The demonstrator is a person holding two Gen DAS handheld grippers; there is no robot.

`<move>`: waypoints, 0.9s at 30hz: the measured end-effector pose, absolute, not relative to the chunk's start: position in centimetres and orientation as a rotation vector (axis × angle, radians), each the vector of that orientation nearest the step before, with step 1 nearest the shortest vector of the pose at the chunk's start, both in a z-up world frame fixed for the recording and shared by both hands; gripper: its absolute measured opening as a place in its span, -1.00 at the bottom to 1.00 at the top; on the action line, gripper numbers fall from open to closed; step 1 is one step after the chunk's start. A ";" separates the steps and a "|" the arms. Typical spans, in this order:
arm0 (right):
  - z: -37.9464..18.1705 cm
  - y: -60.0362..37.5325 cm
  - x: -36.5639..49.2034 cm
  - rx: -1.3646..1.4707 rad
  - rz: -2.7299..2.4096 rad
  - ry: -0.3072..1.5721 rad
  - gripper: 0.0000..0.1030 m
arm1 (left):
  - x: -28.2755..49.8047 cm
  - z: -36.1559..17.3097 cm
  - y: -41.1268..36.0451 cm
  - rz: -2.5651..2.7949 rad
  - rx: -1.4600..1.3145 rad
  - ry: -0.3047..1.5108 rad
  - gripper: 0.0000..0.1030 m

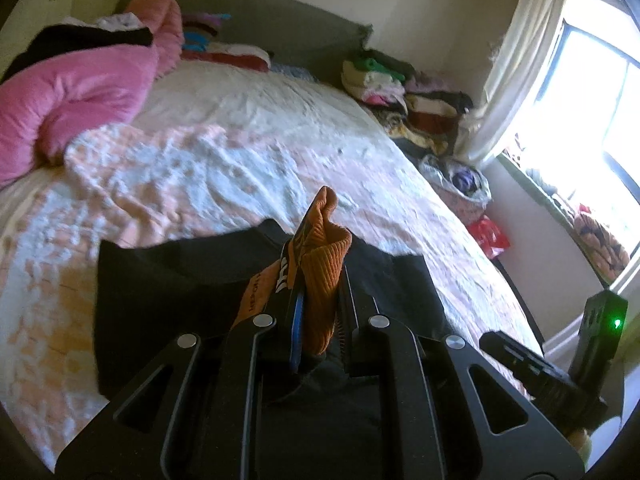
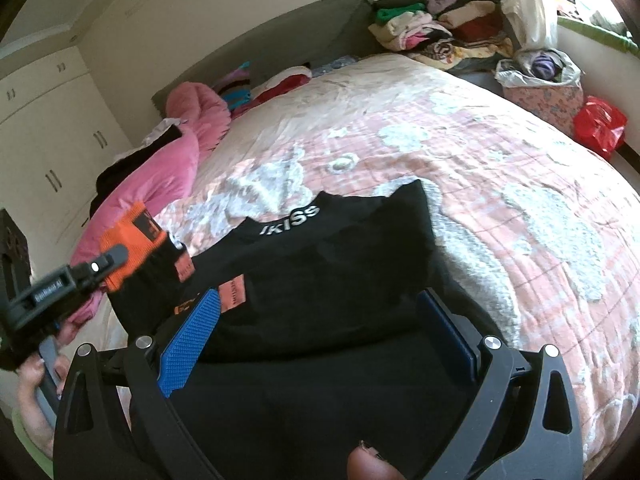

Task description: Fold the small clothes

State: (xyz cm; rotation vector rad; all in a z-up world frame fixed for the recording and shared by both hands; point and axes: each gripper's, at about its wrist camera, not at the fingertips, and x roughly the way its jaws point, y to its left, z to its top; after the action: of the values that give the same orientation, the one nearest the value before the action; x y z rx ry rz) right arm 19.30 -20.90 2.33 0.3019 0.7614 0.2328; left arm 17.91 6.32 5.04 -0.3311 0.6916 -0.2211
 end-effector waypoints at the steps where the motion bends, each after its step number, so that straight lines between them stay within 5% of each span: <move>1: 2.2 -21.2 19.3 0.307 0.228 0.764 0.90 | 18.1 4.8 6.0 -0.234 -0.334 0.700 -0.86; 12: 1.1 -23.2 19.7 0.339 0.168 0.782 0.90 | 19.8 1.0 2.2 -0.356 -0.320 0.817 -0.71; 23: -2.4 -19.8 21.7 0.307 0.228 0.893 0.88 | 20.2 0.7 5.0 -0.283 -0.300 0.862 0.45; 27: -4.2 -15.9 22.9 0.250 0.317 0.953 0.45 | 19.4 1.4 8.3 -0.180 -0.316 0.823 0.69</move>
State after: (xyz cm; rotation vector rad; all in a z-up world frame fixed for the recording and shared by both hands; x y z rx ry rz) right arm 22.89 -15.85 -4.21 0.2502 0.9533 0.3169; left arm 19.35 8.33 1.36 -0.3158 0.8227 -0.1795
